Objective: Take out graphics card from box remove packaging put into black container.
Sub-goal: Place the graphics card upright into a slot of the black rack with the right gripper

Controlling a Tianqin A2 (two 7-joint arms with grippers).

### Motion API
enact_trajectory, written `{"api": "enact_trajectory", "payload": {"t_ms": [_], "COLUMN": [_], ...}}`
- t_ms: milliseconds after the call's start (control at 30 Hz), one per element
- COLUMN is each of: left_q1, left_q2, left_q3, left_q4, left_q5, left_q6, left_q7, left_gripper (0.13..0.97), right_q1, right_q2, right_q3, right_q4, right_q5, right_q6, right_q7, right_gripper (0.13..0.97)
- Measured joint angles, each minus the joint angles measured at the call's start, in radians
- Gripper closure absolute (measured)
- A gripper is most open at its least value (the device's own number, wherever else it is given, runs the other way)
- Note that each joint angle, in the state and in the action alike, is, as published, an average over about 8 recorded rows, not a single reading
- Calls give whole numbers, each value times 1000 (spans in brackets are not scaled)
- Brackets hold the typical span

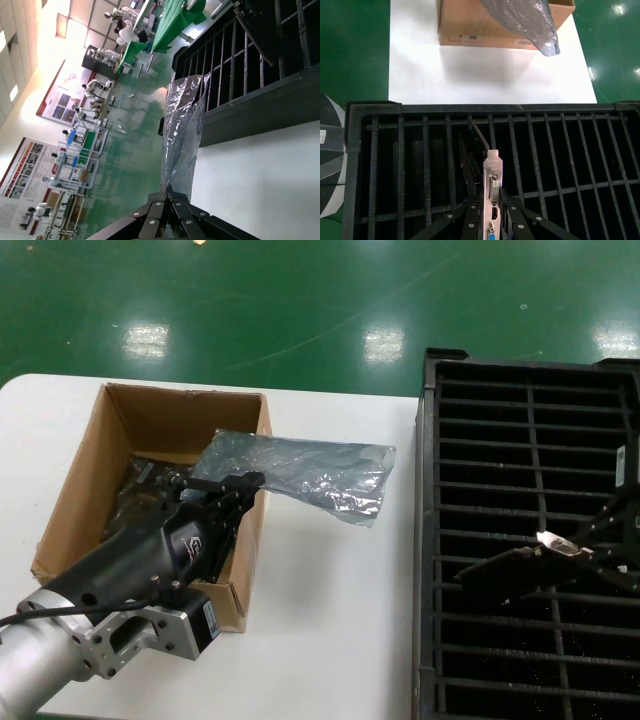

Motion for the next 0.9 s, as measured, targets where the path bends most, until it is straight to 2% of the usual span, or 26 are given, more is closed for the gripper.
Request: {"api": "enact_trajectory", "payload": {"t_ms": [900], "left_q1": [0], "left_q2": [0], "left_q3": [0], "left_q4": [0], "left_q5": [0], "left_q6": [0], "left_q7": [0], "left_gripper": [958], "right_q1": [-24], "right_q2": [-9], "right_q3": [33], "right_q4": [36], "right_q5": [2], "right_q6": [1], "right_q7": [-16], "right_gripper": [907]}}
